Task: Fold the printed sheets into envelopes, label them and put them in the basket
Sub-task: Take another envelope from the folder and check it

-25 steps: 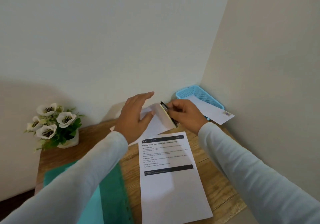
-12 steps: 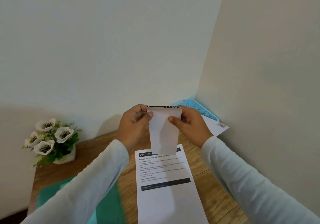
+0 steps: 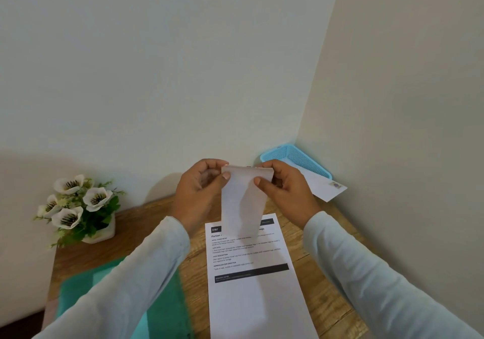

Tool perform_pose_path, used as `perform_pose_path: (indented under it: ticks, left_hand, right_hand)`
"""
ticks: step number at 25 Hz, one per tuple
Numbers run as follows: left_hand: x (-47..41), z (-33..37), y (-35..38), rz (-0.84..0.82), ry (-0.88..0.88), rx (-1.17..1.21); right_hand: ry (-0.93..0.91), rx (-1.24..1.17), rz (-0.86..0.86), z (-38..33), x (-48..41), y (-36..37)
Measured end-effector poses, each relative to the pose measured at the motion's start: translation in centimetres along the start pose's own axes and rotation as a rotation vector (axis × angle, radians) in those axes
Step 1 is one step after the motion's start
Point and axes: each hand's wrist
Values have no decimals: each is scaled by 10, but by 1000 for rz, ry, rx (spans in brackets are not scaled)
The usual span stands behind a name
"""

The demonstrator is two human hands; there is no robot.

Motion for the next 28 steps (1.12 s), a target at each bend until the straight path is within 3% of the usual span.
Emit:
perform_pose_path:
  ticks: [8, 13, 21, 28]
  left_hand:
    - [-9, 11, -1, 19, 188, -128]
    - [-5, 4, -5, -55, 213, -269]
    - [-8, 5, -8, 18, 212, -345]
    - [-6, 9, -3, -70, 182, -365]
  right_hand:
    - [-168, 95, 194, -21, -5, 0]
    - [-228, 289, 84, -15, -3, -1]
    - [-191, 270, 31, -21, -6, -1]
    - [-148, 283, -38, -26, -2, 6]
Point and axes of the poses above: each hand's wrist, its own x-axis away from the middle knuckle, its own y-axis out of the palm, z = x × y, and after that the axes turned 1 degree about -z, right-handed
